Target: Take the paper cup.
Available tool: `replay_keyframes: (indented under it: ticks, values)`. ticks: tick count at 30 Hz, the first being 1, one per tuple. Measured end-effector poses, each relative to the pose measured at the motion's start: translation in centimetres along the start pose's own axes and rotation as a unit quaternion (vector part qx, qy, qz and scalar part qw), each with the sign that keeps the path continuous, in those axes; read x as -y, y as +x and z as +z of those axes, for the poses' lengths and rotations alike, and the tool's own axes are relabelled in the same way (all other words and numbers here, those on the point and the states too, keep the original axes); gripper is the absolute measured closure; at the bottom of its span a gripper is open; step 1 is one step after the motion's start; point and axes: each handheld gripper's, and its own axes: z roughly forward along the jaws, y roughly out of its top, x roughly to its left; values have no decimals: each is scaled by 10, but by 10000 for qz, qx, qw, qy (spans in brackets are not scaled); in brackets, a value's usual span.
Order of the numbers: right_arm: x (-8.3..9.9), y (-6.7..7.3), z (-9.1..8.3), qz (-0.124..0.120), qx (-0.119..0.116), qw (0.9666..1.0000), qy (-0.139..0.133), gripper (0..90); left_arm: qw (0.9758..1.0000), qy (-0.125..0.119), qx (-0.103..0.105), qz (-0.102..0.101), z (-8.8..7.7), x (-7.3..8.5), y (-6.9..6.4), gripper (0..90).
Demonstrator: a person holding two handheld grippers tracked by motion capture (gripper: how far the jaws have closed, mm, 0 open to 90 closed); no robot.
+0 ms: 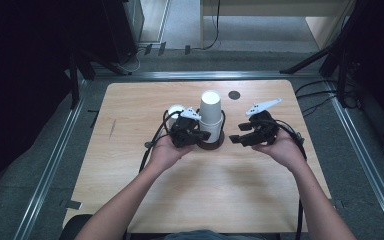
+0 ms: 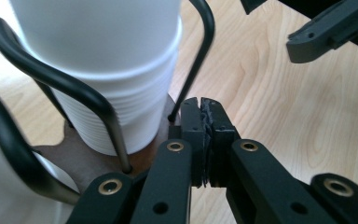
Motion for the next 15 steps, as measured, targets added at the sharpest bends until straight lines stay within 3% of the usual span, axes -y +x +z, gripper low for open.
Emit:
replay_keyframes:
  ticks: [3,9,15]
  values:
    - [-10,-2,-4,-43,36,10000,-22,350,9999,-36,-19,-111,0,-4,2,890]
    - [-32,-4,-14,-98,139,9998,-140,309,9998,5,-195,-94,2,-5,3,886]
    - [-56,-5,-17,-209,129,9996,-151,302,9996,-74,-191,-169,4,-8,4,884]
